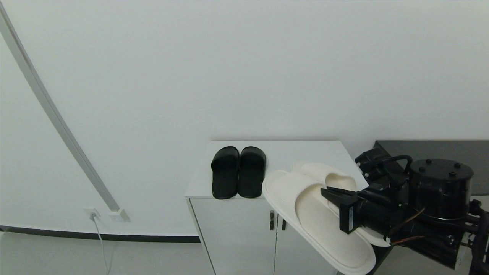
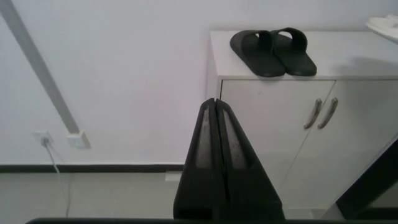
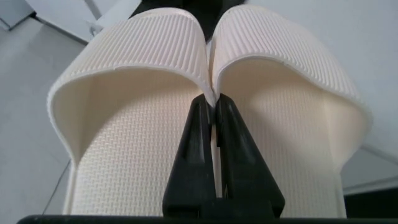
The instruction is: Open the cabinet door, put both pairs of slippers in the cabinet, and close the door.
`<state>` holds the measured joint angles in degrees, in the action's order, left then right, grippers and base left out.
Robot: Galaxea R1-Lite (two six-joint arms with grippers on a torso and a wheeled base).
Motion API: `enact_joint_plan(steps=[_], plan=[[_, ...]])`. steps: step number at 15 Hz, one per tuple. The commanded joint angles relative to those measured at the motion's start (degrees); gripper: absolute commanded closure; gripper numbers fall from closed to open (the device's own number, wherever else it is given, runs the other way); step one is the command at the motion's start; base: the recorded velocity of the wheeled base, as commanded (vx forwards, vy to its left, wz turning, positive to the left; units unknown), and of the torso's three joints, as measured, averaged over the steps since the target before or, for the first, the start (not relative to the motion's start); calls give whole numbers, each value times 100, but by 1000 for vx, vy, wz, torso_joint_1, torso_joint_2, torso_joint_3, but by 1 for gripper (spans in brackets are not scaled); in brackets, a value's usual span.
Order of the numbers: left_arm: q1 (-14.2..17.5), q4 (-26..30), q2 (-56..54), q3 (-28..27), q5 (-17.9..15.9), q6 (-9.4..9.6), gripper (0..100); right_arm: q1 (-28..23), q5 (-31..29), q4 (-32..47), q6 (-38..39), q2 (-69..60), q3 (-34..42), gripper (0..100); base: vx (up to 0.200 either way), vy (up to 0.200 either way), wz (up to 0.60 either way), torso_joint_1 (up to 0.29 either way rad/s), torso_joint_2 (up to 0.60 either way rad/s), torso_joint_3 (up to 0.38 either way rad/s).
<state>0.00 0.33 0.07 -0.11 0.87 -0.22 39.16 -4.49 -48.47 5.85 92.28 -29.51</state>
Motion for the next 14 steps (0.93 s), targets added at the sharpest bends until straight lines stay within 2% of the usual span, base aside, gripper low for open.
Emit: enact_joint_plan(steps=[1,3,14], plan=[[0,2,1,2,1,-4,100,31,-8,-5,-23,-176,86,100,-200,0,0,2,2,2],[0,2,1,2,1,-4,100,31,-8,-5,-31,-202,148,100,-200,0,0,7,0,2],[0,2,1,2,1,-13,100,13,194,-66,-348,-272,455,100,0,0,0,0,0,0]])
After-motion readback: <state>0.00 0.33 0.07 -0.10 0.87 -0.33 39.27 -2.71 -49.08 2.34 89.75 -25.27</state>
